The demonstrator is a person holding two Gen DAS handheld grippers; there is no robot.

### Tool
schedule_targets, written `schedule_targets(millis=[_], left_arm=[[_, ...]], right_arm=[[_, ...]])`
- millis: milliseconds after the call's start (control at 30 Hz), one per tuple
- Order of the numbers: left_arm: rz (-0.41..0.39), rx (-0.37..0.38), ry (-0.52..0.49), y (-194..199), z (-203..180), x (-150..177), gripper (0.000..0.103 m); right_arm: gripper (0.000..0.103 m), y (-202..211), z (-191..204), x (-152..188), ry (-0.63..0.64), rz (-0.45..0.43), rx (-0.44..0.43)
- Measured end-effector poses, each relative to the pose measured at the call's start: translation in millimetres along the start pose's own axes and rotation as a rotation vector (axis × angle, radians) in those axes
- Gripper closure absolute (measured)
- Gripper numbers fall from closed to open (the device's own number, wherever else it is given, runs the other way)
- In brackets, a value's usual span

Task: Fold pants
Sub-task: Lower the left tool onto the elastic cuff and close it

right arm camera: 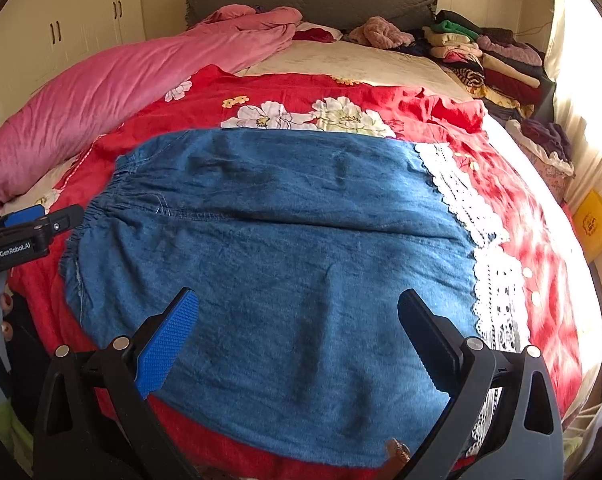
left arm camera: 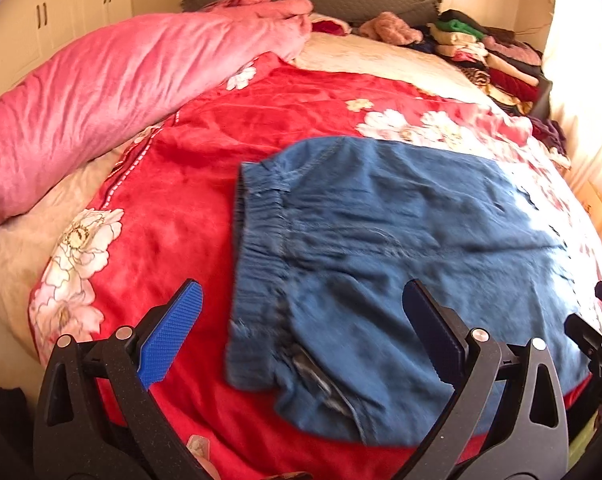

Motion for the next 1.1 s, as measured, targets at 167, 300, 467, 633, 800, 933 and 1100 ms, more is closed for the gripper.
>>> schedule_targets(millis=[167,300,467,633,800,933,1100], left_arm=[[0.019,-0.021,0.037,-17,24,-19,0.009],[0.04,-0.034,0.057,-34,43,-37,0.009],[0.089,-0.033,0.059,-63,58,-57,0.009],[0.138,0.018,0.057,-92,66,-74,0.009],[0.143,0.039,0.05,-112,72,-84,0.009],[0.147,0.031,0.017,-126,72,-86,0.009],[0.154,0.147,-0.032,-138,65,-81,0.057]], right_arm=[[0.004,-20,12,-30,0.026,0.003,-0.032],[0.004,-44,23,-59,0.061,0.013,-0.045],[0.004,-75,37,-99,0.11,0.015,-0.047],[0.004,-109,60,-136,0.18,0.015,-0.093],[0.004,-147,82,-160,0.281,0.003,-0.106],[0.004,-176,98,-168,0.334,0.032,-0.087],[0.004,-197,104,-169,0.315,0.08,-0.122]])
Point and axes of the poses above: each gripper's, at about its wrist camera, not at the fingertips, and y roughly against the way its jaws point, z to its left, x to its underside, the point moved 4 cm from there along -y, roughly the way its jaws point, and after that the axes turned 11 degrees about x, right-handed, at the moved point
